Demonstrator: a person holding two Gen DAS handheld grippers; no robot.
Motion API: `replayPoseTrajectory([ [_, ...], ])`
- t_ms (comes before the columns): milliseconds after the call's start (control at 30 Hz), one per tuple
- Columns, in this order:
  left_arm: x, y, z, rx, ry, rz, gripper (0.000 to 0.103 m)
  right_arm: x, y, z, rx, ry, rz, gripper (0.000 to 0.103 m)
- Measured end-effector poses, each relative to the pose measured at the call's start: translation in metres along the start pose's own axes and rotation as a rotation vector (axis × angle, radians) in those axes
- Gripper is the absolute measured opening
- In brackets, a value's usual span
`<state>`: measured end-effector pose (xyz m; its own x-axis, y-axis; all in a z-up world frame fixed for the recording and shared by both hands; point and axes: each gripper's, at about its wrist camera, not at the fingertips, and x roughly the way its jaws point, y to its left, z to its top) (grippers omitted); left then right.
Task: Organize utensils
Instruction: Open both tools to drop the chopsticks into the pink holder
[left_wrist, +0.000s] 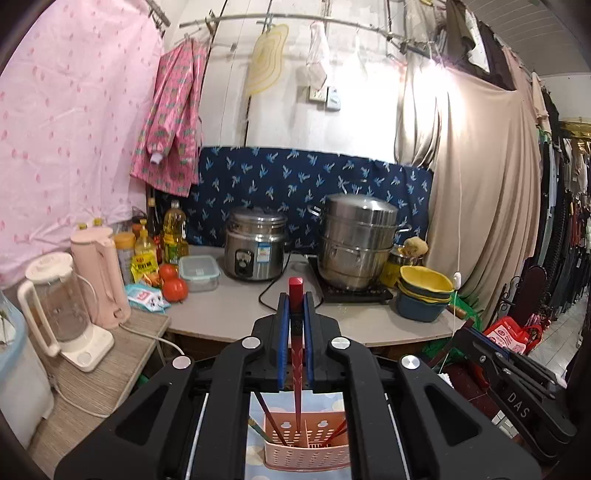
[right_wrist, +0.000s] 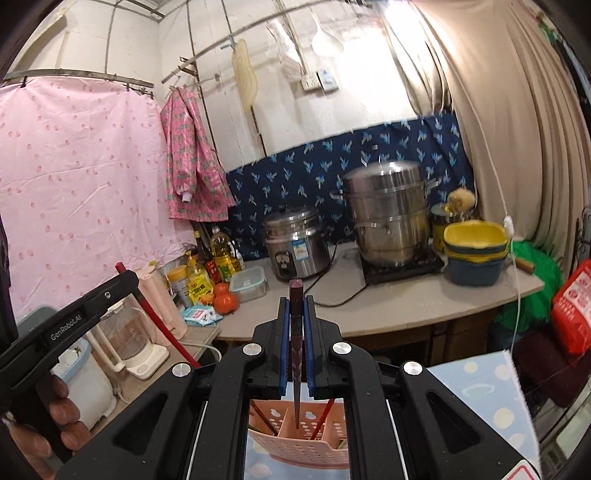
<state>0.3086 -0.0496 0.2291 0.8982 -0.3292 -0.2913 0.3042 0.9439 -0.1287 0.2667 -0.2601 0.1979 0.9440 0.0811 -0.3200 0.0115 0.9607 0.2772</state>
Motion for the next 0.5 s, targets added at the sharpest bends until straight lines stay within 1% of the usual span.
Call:
replayPoseTrajectory([
  [67, 0.017, 0.006, -0.013, -0.016, 0.024, -0.002, 0.007, 0.016, -0.004, -0.012, 0.014, 0.035, 0.002, 0.007],
  [133, 0.035, 0.014, -0.03, -0.032, 0.068, 0.005, 0.007, 0.032, -0.007, -0.027, 0.01, 0.074, -0.004, 0.007],
  [267, 0.057, 0.025, -0.059, -0.062, 0.147, 0.022, 0.008, 0.052, -0.01, -0.054, 0.004, 0.139, -0.005, 0.008],
  [300, 0.058, 0.027, -0.065, -0.068, 0.15, 0.036, 0.009, 0.052, -0.011, -0.059, 0.002, 0.136, -0.014, 0.016],
  [333, 0.058, 0.029, -0.068, -0.069, 0.153, 0.044, 0.017, 0.051, -0.011, -0.063, -0.003, 0.133, -0.026, 0.03],
  [367, 0.057, 0.031, -0.071, -0.07, 0.159, 0.06, 0.027, 0.048, -0.01, -0.065, -0.006, 0.123, -0.035, 0.037],
  [400, 0.056, 0.031, -0.073, -0.069, 0.158, 0.069, 0.032, 0.045, -0.011, -0.066, -0.007, 0.116, -0.037, 0.042],
  [433, 0.053, 0.033, -0.073, -0.07, 0.153, 0.071, 0.034, 0.042, -0.011, -0.067, -0.008, 0.113, -0.04, 0.042],
  [500, 0.046, 0.034, -0.074, -0.07, 0.153, 0.076, 0.035, 0.035, -0.011, -0.068, -0.007, 0.116, -0.038, 0.042],
])
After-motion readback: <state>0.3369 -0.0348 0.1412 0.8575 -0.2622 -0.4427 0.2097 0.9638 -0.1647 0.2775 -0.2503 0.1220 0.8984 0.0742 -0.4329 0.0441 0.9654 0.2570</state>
